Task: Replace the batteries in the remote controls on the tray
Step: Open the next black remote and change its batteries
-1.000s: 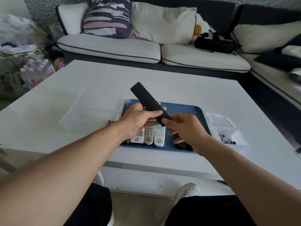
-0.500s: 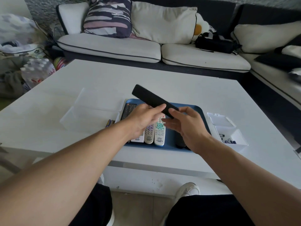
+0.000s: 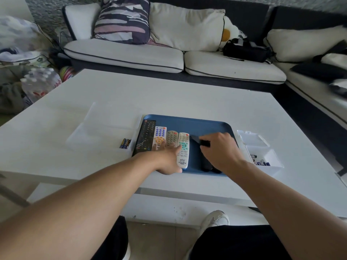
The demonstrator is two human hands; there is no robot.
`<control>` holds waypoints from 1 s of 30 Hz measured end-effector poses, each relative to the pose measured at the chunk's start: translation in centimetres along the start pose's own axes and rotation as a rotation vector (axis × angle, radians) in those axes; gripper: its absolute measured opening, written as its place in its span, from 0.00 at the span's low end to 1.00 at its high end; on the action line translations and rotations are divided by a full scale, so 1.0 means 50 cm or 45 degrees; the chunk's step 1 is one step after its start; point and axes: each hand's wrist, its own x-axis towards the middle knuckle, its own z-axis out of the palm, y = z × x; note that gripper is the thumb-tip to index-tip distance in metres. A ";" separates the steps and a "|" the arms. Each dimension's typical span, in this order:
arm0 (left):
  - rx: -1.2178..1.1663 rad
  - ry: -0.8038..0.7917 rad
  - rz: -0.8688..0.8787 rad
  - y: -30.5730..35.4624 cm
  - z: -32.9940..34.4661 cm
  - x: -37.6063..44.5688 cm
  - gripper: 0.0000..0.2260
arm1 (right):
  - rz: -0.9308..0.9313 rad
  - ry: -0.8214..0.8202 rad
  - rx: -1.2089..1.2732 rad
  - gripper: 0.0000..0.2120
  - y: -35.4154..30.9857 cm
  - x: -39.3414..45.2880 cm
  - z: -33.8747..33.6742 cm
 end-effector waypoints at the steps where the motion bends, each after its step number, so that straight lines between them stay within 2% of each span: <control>1: 0.028 -0.014 -0.001 0.005 0.001 -0.002 0.40 | -0.026 -0.057 -0.051 0.06 -0.005 -0.001 0.003; 3: 0.050 -0.019 -0.009 0.011 -0.003 -0.007 0.40 | -0.094 -0.132 -0.210 0.06 -0.018 -0.009 0.008; 6: 0.038 -0.039 -0.012 0.014 -0.008 -0.014 0.38 | -0.225 -0.136 -0.472 0.08 -0.035 -0.025 0.025; 9: 0.029 -0.042 -0.030 0.014 -0.008 -0.018 0.38 | -0.291 -0.203 -0.559 0.12 -0.041 -0.035 0.054; 15: 0.021 -0.045 -0.021 0.019 -0.012 -0.021 0.38 | -0.232 -0.344 -0.376 0.17 -0.021 -0.020 0.068; 19: 0.038 -0.019 -0.011 0.015 -0.006 -0.016 0.39 | -0.166 -0.431 -0.130 0.12 -0.012 -0.010 0.050; 23: 0.052 0.017 0.038 0.017 0.000 -0.013 0.38 | 0.029 -0.229 0.032 0.14 0.033 0.039 0.038; 25: 0.047 0.017 0.071 0.024 0.000 -0.014 0.37 | 0.066 -0.202 -0.022 0.15 0.066 0.069 0.036; 27: 0.058 0.013 0.116 0.037 0.002 -0.014 0.36 | 0.067 -0.308 -0.154 0.15 0.092 0.093 0.036; 30: 0.081 0.016 0.171 0.052 0.005 -0.012 0.35 | 0.074 -0.453 -0.193 0.15 0.115 0.118 0.054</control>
